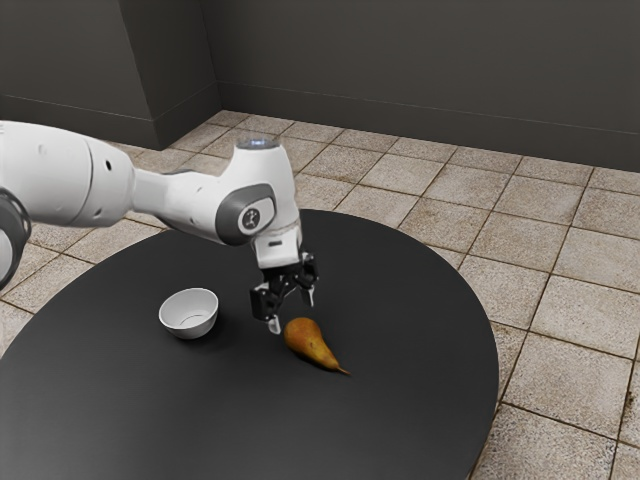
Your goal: Place the pear in the bowl.
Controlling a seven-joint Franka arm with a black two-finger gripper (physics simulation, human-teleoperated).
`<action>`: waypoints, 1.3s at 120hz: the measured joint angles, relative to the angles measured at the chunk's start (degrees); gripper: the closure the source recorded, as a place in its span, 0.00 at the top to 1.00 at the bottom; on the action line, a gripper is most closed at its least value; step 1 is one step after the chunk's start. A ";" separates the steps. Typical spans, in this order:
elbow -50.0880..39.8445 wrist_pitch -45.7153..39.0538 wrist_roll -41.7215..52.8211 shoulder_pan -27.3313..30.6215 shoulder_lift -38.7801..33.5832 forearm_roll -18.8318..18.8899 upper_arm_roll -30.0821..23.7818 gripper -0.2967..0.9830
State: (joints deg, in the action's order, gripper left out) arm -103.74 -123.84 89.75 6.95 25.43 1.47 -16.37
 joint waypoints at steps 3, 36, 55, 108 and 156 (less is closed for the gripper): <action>-0.14 -0.32 0.36 0.00 0.07 -0.01 -0.02 0.76; -0.69 -4.18 3.39 -0.24 2.02 -0.74 -0.07 0.76; -0.69 -5.65 4.58 -0.60 2.99 -1.00 -0.07 0.76; -0.52 -7.87 6.28 -1.12 5.26 -1.22 -0.06 0.74; -0.26 -8.30 6.06 -1.23 4.83 -1.81 -0.07 0.56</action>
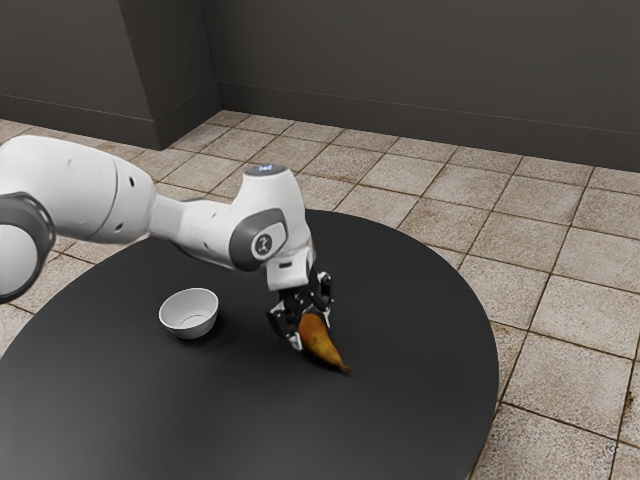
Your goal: Place the pear in the bowl.
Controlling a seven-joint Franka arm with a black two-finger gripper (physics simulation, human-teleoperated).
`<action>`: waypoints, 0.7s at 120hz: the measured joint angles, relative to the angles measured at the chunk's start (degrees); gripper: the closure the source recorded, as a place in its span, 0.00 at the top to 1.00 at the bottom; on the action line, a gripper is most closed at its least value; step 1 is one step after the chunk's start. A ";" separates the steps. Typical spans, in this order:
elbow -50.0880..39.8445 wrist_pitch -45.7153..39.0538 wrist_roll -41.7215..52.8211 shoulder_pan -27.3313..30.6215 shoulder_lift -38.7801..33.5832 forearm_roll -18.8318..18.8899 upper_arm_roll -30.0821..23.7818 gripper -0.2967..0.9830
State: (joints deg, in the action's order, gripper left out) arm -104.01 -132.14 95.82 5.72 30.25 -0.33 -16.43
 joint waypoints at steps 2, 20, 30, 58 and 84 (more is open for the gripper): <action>0.00 0.00 -0.05 0.00 -0.06 -0.03 0.00 0.56; -0.04 0.08 -0.64 0.01 -0.90 -0.28 0.00 0.47; -0.21 0.14 -1.04 0.02 -1.90 -0.37 0.00 0.40; -3.59 1.95 -2.73 0.10 -9.73 -0.57 0.06 0.31; -8.11 4.41 -5.42 5.45 -14.79 -2.45 0.71 0.27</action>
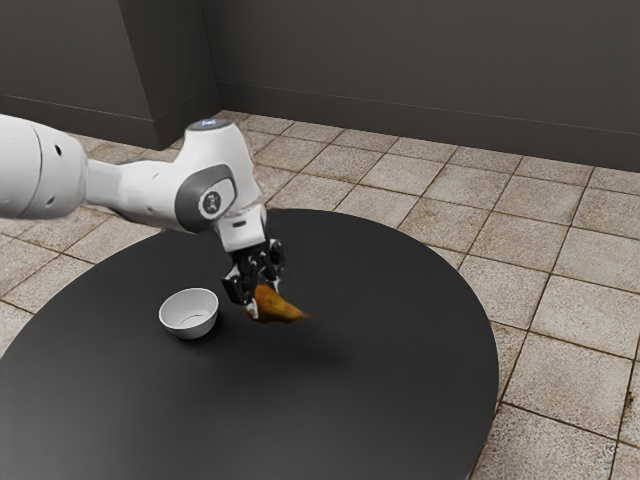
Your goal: Place the pear in the bowl.
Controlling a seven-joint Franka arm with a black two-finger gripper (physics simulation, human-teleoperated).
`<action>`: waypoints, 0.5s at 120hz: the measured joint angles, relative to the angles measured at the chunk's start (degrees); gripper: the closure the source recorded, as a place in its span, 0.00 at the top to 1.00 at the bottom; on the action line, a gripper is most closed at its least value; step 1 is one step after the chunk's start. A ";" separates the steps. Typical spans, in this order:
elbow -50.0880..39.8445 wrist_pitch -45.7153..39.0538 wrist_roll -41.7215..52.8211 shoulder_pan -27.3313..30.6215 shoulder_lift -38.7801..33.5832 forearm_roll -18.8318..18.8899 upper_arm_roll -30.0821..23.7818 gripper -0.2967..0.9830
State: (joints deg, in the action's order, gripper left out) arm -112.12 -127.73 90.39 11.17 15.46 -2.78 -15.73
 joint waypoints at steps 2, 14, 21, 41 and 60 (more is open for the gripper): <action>-0.14 0.13 -0.18 0.50 -0.29 -0.08 0.02 0.27; -0.48 1.09 -1.17 3.06 -2.06 -0.39 0.44 0.27; -0.48 1.79 -1.69 3.59 -2.83 -0.45 1.64 0.27; -0.33 3.35 -2.89 5.40 -3.28 -0.48 4.32 0.30; 0.06 4.37 -3.66 6.57 -2.52 -0.38 5.65 0.38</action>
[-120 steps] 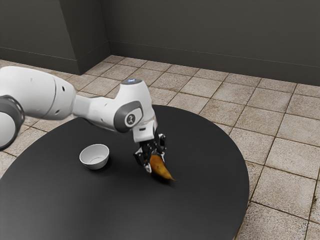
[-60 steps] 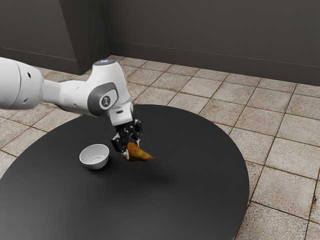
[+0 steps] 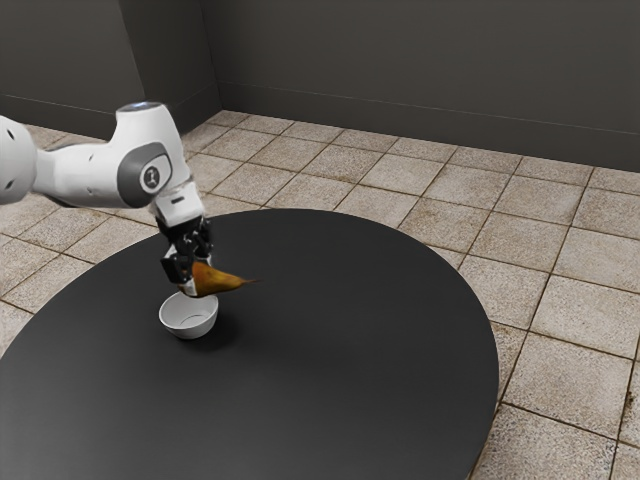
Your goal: Place the pear in the bowl.
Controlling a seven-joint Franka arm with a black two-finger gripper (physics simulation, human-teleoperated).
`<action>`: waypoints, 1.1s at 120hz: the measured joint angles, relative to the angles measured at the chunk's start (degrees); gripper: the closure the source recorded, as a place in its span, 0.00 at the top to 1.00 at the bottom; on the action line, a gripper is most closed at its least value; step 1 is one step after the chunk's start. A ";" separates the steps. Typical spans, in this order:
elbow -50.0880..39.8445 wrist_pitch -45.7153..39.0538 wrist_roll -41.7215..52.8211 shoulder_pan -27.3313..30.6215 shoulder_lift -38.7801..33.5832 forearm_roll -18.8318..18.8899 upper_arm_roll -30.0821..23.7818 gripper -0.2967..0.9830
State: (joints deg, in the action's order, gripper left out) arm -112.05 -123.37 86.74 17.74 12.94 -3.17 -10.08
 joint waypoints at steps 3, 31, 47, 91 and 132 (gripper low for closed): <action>0.05 0.13 -0.10 0.07 0.28 0.03 0.36 0.39; 0.75 0.97 -0.85 0.88 2.40 0.28 1.50 0.44; 0.38 1.10 -1.14 1.78 3.05 0.32 1.48 0.43; 0.41 2.03 -1.84 3.00 3.76 -0.06 1.47 0.66; 5.38 10.50 -3.53 2.49 -8.80 -0.11 1.28 0.75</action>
State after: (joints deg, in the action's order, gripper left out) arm -106.67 -112.87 83.21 20.23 4.14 -3.28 -8.80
